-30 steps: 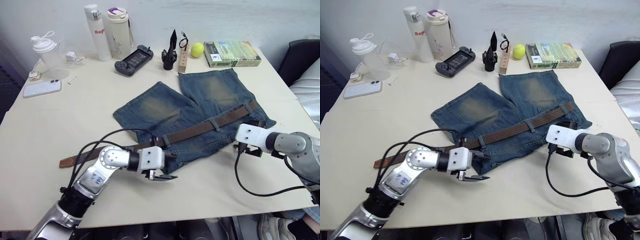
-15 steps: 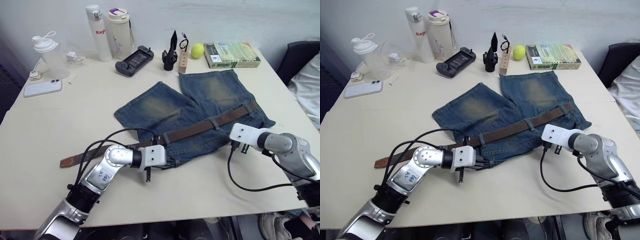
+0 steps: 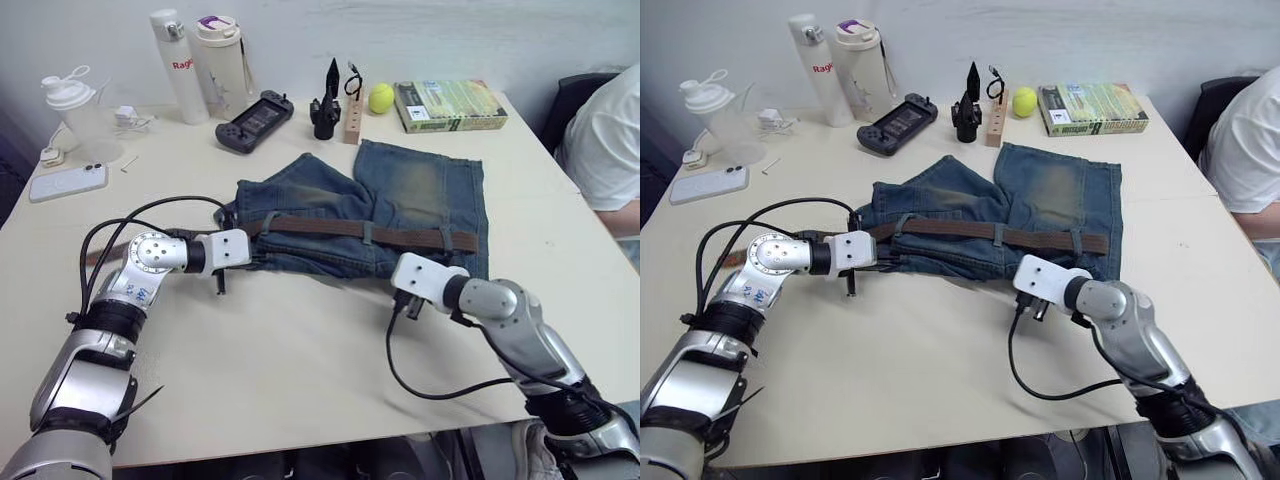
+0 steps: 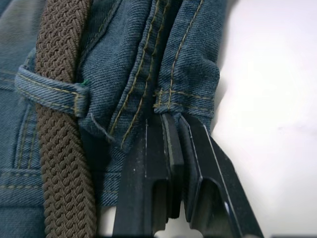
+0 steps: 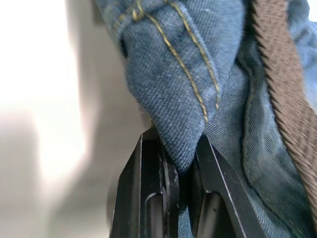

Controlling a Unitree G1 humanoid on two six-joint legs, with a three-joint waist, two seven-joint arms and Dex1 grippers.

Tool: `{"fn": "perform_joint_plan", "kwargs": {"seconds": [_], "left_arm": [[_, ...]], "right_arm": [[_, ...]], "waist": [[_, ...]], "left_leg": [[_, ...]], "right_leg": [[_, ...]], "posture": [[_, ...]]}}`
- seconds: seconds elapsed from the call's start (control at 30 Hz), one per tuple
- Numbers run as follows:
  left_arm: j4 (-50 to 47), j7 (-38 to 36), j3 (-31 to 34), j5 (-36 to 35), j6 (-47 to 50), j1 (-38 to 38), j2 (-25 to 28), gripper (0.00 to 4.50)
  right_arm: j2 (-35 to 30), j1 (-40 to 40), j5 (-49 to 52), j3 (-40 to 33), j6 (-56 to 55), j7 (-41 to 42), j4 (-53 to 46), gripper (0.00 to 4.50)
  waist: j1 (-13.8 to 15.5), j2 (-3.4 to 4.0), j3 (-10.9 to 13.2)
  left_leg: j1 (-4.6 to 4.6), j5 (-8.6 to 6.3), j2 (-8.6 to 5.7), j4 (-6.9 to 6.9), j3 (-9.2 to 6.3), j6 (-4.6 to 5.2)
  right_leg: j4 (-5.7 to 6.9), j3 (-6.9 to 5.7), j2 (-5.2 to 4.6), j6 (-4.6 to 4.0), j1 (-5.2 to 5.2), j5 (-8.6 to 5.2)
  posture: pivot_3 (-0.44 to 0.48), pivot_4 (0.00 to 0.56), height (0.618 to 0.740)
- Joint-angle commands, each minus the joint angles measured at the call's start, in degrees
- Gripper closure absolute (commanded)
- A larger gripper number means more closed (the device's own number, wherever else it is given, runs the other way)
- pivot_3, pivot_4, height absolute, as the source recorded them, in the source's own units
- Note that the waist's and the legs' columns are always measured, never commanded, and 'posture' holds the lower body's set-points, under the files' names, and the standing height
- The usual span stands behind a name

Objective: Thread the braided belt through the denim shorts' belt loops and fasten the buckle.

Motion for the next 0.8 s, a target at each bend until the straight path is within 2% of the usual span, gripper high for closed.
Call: {"fn": "perform_joint_plan", "kwargs": {"seconds": [0.03, 0.2, 0.33, 0.43, 0.57, 0.6, 0.63, 0.8], "left_arm": [[12.2, 4.0, -0.9, 5.3, -3.4, -4.3, -3.6, 4.50], [10.2, -0.3, 0.0, 1.5, -2.9, -3.2, -6.1, 4.50], [6.6, -2.5, -0.1, -0.3, -2.7, 0.0, -8.9, 4.50], [5.0, -3.5, 0.3, -0.9, -1.5, 1.1, -9.7, 4.50], [-0.8, -8.4, 1.7, -6.0, 3.1, 3.7, -9.7, 4.50], [-2.7, -10.2, 2.0, -7.7, 4.8, 4.6, -9.4, 3.87], [-4.7, -11.6, 2.4, -9.1, 6.5, 5.3, -9.1, 3.44], [-19.3, -17.6, 6.3, -16.9, 21.7, 9.4, -4.2, 1.48]], "right_arm": [[1.1, -5.7, -8.9, 4.8, 0.1, -5.8, 8.5, 4.48], [-2.6, -5.5, -9.7, 3.6, -2.2, -5.9, 12.5, 4.48], [-5.5, -4.9, -10.2, 2.6, -4.4, -6.2, 15.5, 4.48], [-5.7, -5.0, -9.5, 2.5, -5.4, -6.1, 16.3, 4.48], [-4.6, -4.7, -7.2, 1.6, -4.9, -5.5, 15.0, 4.48], [-4.1, -4.5, -6.3, 1.0, -4.4, -5.4, 14.5, 4.50], [-3.6, -4.3, -5.6, 0.3, -4.1, -5.5, 13.9, 4.50], [-4.6, -0.8, 1.8, -4.8, 2.3, 1.3, 4.6, 2.31]], "waist": [[0.0, 0.00, 0.0], [0.1, 0.00, 0.0], [1.4, 0.02, 0.0], [1.6, 0.03, 0.0], [2.1, 0.03, 0.0], [2.3, 0.03, 0.0], [2.3, 0.03, 0.0], [1.8, 0.05, 0.0]], "left_leg": [[0.00, 0.00, 0.00, 0.01, 0.00, 0.00], [-0.01, 0.00, -0.02, 0.07, 0.02, 0.01], [0.00, 0.04, -0.27, 0.09, -0.05, 0.09], [-0.02, 0.03, -0.37, 0.10, -0.07, 0.15], [-0.04, 0.01, -0.49, 0.10, -0.07, 0.28], [-0.04, 0.01, -0.59, 0.10, -0.07, 0.38], [-0.05, 0.01, -0.74, 0.15, -0.09, 0.53], [-0.26, -0.01, -0.72, 0.11, -0.13, 0.58]], "right_leg": [[0.00, 0.00, 0.00, 0.00, 0.00, 0.00], [0.02, 0.01, -0.01, 0.01, -0.01, 0.00], [0.05, 0.00, -0.26, 0.03, 0.00, 0.01], [0.04, 0.00, -0.33, 0.10, 0.02, 0.05], [-0.01, -0.03, -0.31, 0.26, 0.10, 0.13], [-0.03, -0.02, -0.33, 0.34, 0.13, 0.18], [-0.14, 0.01, -0.42, 0.54, 0.22, 0.28], [-0.34, 0.02, -0.37, 0.65, 0.12, 0.35]], "posture": [[0.000, 0.150, 0.724], [0.000, 0.150, 0.724], [0.000, 0.150, 0.724], [0.000, 0.150, 0.724], [0.000, 0.150, 0.724], [0.000, 0.150, 0.724], [0.000, 0.150, 0.724], [0.000, 0.150, 0.724]]}}
